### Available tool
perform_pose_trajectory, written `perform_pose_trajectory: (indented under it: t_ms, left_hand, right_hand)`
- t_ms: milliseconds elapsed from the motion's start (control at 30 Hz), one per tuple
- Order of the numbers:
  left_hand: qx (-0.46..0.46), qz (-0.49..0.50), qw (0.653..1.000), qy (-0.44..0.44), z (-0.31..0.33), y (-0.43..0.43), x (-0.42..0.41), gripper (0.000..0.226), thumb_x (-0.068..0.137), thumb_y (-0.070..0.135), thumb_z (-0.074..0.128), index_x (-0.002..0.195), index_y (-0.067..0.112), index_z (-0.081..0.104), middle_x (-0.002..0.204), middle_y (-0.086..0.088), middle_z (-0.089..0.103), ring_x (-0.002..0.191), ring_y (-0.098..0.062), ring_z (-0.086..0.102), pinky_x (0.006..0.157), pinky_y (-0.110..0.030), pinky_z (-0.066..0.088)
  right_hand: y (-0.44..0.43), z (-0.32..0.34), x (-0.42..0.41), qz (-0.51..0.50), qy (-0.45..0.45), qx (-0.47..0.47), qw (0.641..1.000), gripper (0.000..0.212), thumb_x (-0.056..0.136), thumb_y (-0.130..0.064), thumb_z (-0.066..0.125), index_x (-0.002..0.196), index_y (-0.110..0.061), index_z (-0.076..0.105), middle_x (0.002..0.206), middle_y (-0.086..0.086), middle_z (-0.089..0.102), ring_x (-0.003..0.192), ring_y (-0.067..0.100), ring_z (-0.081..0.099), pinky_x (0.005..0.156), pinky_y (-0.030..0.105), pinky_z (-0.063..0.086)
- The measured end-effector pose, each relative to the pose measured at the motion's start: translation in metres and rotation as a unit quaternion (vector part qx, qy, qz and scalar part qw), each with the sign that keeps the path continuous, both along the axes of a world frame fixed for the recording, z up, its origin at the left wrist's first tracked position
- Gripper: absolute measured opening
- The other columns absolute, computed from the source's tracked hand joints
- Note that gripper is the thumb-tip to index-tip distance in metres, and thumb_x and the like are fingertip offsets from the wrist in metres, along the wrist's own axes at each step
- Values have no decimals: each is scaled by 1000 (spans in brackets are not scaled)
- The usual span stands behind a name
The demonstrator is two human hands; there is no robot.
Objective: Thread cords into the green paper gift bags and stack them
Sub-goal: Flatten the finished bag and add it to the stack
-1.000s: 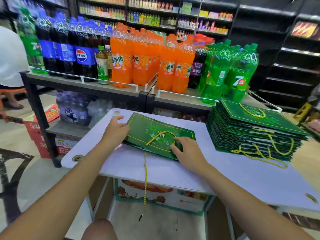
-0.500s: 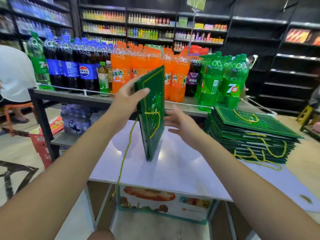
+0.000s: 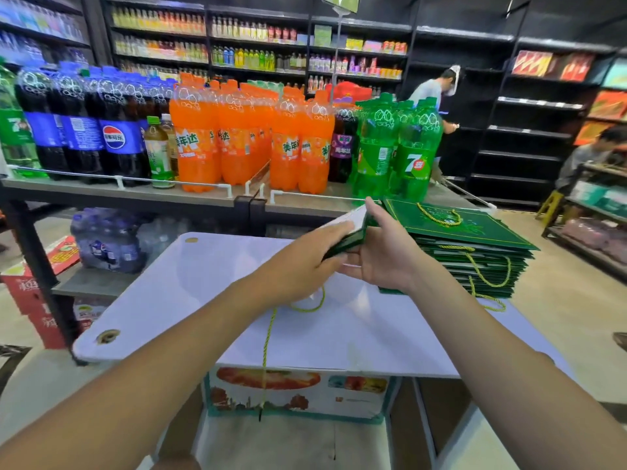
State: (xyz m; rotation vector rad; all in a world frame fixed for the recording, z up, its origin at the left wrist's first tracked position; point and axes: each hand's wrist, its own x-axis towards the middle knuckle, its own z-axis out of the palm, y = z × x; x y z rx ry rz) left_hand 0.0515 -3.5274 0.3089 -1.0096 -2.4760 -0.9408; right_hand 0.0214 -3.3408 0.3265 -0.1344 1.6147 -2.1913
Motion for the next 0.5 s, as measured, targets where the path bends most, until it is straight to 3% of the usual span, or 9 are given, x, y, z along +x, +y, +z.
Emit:
perform_pose_trajectory:
  t_ms: [100,167,200,267,333,367,500]
  left_hand:
    - [-68,11,998,-2,-31,4,-5,56,104,20,56,157,19,37,157,1,44,139,-13,42,113,-26,34]
    - [-110,19,994,-13,-54,4,-9,60,104,21,55,159,22,32,162,2,37,144,-16,36,119,-37,32]
    - [-137,30,990,-22,-65,5,-10,61,104,22,55,160,23,30,164,3,34,147,-17,33,122,-41,29]
    - [-192,53,979,-47,-85,6,-11,65,105,26,54,162,22,24,167,2,28,151,-19,27,125,-44,22]
    - [-230,62,969,-69,-100,7,-11,70,104,35,55,163,20,21,168,1,26,152,-19,25,126,-44,18]
    - [-233,58,968,-79,-104,7,-10,72,103,39,54,163,20,21,168,1,27,152,-19,26,127,-44,17]
    - [-174,20,977,-122,-99,0,-2,68,98,48,55,159,30,30,160,9,37,143,-13,35,124,-40,25]
  right_hand:
    - [3,-18,-9,-27,-22,99,995,40,105,-41,54,120,-6,66,100,12,75,87,24,75,72,34,62]
    - [5,-33,-17,-57,8,205,977,27,103,-26,61,117,-3,65,100,13,73,86,24,75,80,38,64]
    - [6,-41,-21,-73,36,273,959,27,102,-22,63,119,-1,63,106,14,70,90,24,74,88,43,63]
    - [7,-54,-24,-102,93,422,896,46,101,-24,64,137,1,50,127,17,62,114,28,66,103,47,55]
    - [6,-66,-26,-95,160,525,831,67,101,-30,62,155,-3,34,155,14,44,139,30,48,113,43,41]
    - [5,-72,-28,-77,197,548,809,66,101,-30,60,158,-7,34,162,10,38,146,28,40,116,39,35]
    - [4,-98,-28,-10,242,579,779,41,104,-25,50,139,-4,59,147,12,56,132,29,55,108,36,42]
